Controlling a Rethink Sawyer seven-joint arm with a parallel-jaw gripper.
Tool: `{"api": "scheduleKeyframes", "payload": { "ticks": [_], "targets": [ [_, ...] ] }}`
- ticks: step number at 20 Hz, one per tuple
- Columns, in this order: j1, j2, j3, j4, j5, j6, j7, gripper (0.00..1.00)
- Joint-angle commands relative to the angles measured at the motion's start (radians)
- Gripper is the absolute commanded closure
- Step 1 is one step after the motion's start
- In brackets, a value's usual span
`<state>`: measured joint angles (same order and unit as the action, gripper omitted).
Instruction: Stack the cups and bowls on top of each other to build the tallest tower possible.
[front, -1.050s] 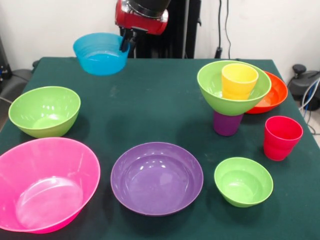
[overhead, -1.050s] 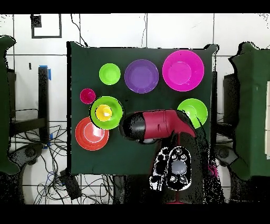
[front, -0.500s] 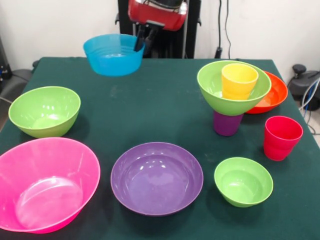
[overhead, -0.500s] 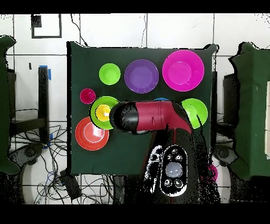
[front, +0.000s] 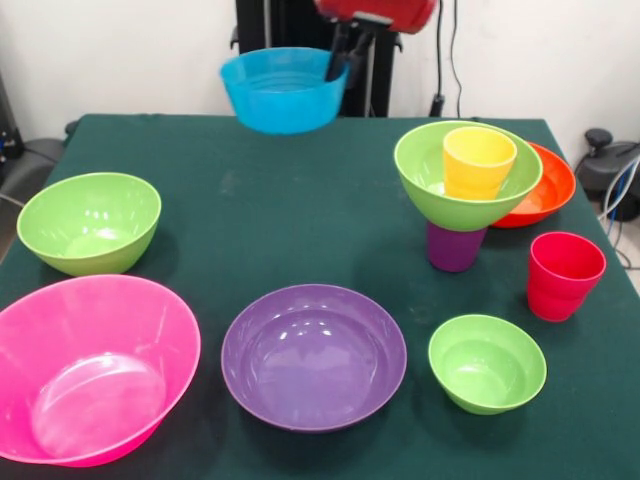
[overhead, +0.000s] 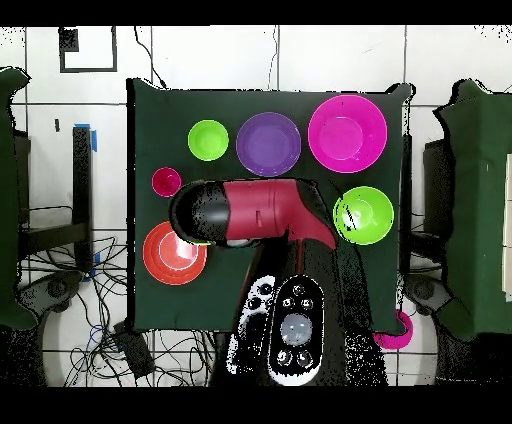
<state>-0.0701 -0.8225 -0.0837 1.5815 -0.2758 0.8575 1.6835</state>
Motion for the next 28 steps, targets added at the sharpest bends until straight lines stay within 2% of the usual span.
{"api": "scheduleKeyframes", "payload": {
  "ticks": [1,10,17,22,28],
  "targets": [
    [0.068,0.0,0.068,-0.031,0.049,0.149,0.132,1.0],
    [0.154,0.029,0.037,-0.041,0.102,0.17,0.221,1.0],
    [0.188,0.063,0.017,-0.054,0.137,0.171,0.262,1.0],
    [0.222,0.097,0.003,-0.088,0.15,0.219,0.314,1.0],
    [0.25,0.136,-0.001,-0.117,0.168,0.213,0.366,1.0]
  ]
}}
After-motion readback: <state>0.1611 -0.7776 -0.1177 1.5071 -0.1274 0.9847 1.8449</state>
